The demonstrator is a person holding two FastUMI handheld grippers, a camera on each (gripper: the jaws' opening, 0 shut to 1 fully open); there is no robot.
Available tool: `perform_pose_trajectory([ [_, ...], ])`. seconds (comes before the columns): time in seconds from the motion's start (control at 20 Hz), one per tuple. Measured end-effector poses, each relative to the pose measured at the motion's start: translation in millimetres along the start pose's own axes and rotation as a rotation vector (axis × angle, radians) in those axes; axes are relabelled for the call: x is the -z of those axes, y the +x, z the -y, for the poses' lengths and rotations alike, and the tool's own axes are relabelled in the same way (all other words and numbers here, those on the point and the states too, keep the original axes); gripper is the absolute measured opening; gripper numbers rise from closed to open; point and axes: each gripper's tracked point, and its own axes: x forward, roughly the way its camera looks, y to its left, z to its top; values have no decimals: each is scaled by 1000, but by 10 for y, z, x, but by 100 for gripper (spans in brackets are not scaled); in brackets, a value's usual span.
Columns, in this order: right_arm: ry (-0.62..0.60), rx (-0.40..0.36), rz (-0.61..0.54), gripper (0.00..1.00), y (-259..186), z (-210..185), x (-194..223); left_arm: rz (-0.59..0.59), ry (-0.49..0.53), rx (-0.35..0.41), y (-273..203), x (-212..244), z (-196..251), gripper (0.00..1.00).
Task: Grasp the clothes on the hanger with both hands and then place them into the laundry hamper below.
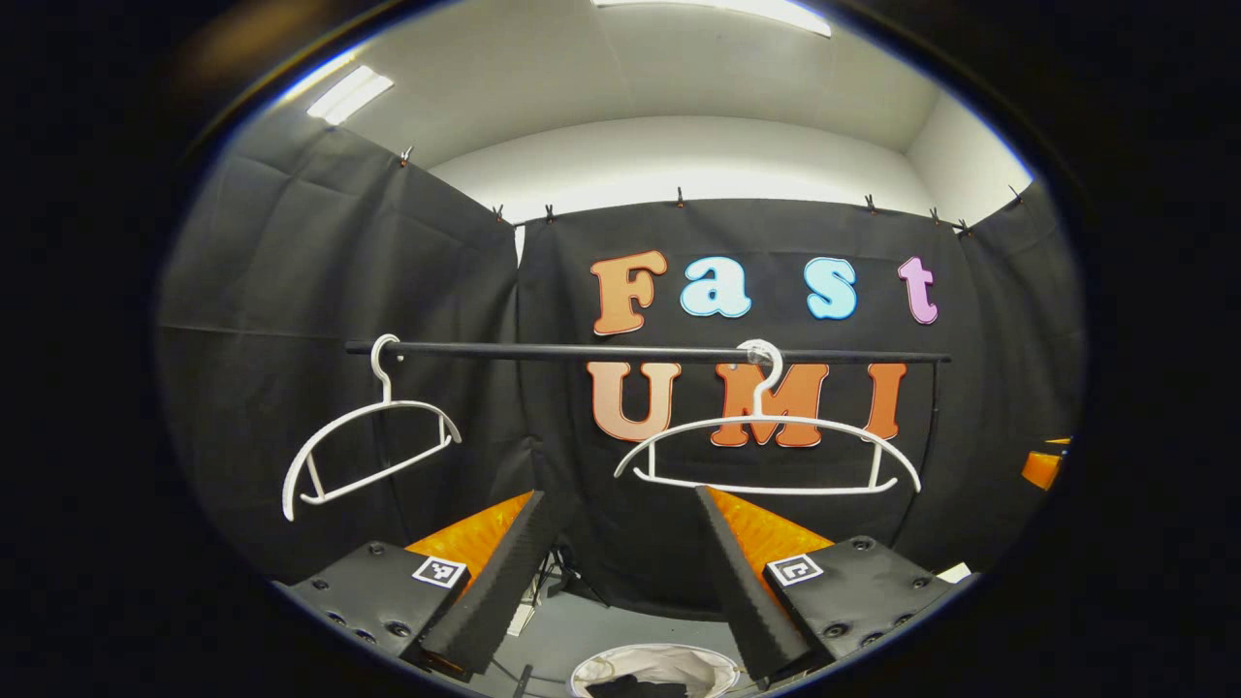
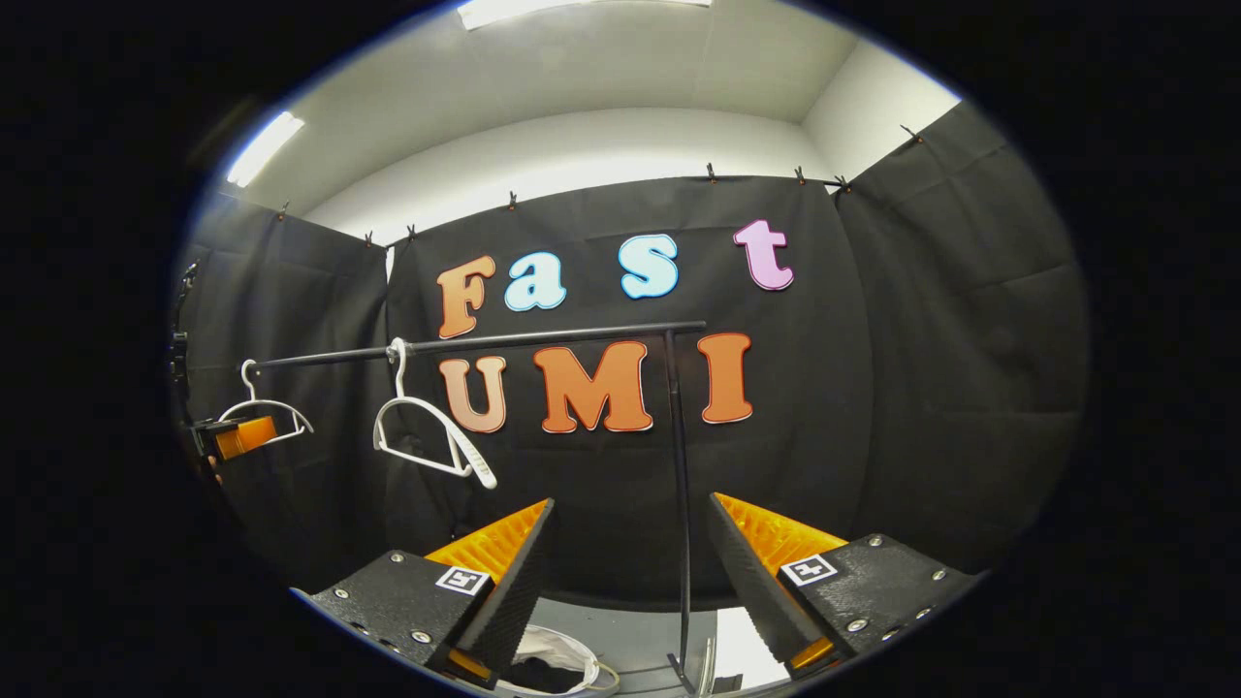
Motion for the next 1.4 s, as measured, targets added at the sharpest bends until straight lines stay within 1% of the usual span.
perform_pose_trajectory([
  [0.15,-2,7,7,94,110,-159,-9,1,-6,-6,121,-18,-153,94],
  [0.4,-1,36,11,93,266,-330,23,13,13,3,395,-15,-329,94],
  [0.45,-3,42,12,93,282,-367,25,17,7,8,446,-12,-355,97],
  [0.65,-14,69,29,93,365,-536,12,33,4,16,652,-8,-533,97],
  [0.7,-16,74,37,93,371,-584,5,34,0,22,695,-4,-565,100],
  [0.75,-16,78,45,93,374,-628,2,35,-4,29,734,8,-591,97],
  [0.85,-11,84,57,93,377,-697,10,38,-3,38,799,20,-633,97],
  [1.1,-16,109,55,93,410,-743,39,59,34,65,927,-14,-605,96],
  [1.2,-24,114,49,93,423,-746,42,67,26,79,951,-3,-543,94],
  [1.3,-26,121,47,93,437,-735,30,63,22,92,991,25,-497,94],
  [1.4,-22,124,49,93,459,-735,46,60,17,88,1024,43,-516,94],
])
